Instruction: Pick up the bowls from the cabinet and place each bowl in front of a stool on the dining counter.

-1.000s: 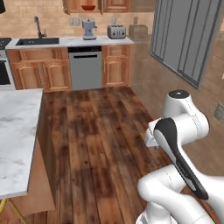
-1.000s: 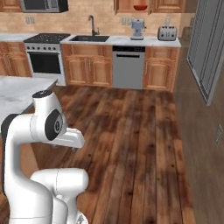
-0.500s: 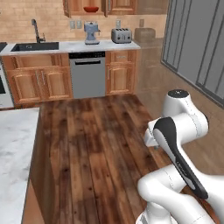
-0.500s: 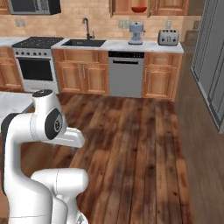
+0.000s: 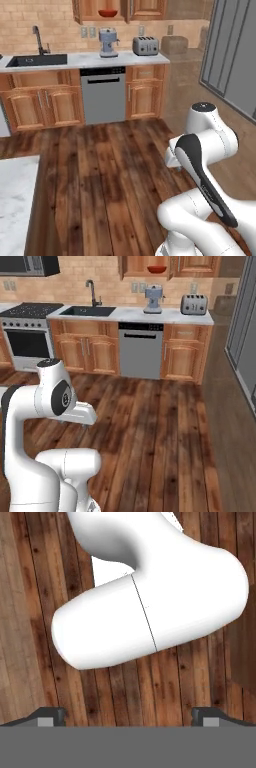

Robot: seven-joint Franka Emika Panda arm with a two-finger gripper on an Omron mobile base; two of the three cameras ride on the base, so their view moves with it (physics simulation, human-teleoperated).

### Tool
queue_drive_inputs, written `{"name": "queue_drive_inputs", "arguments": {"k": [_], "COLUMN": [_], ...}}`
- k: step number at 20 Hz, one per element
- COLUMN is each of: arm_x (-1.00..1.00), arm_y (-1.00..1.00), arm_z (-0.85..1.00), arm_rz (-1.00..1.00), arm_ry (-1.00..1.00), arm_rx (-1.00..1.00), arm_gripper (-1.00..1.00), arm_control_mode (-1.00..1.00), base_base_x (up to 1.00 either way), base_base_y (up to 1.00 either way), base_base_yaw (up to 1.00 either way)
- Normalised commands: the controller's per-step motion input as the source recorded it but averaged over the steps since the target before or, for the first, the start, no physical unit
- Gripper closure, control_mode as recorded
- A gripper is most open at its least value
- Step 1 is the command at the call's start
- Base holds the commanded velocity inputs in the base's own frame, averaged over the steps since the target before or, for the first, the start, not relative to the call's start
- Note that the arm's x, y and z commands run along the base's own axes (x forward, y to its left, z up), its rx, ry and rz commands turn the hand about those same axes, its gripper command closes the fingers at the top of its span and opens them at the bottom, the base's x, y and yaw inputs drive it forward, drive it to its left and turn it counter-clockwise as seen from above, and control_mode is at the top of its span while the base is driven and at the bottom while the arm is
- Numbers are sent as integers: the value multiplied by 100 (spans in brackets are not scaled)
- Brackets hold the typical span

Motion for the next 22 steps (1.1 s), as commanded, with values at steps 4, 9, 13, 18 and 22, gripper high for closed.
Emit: {"name": "queue_drive_inputs", "arguments": {"k": [4, 9, 13, 18, 22], "arm_x": [0, 0, 0, 0, 0], "arm_y": [0, 0, 0, 0, 0], "arm_z": [0, 0, 0, 0, 0], "arm_rz": [0, 0, 0, 0, 0], "arm_ry": [0, 0, 0, 0, 0], "arm_rx": [0, 0, 0, 0, 0], "arm_gripper": [-100, -100, -100, -100, -100], "arm_control_mode": [100, 100, 100, 100, 100], "base_base_x": [100, 100, 100, 100, 100], "base_base_y": [0, -6, 0, 0, 0], "base_base_yaw": [0, 0, -3, -6, -12]}}
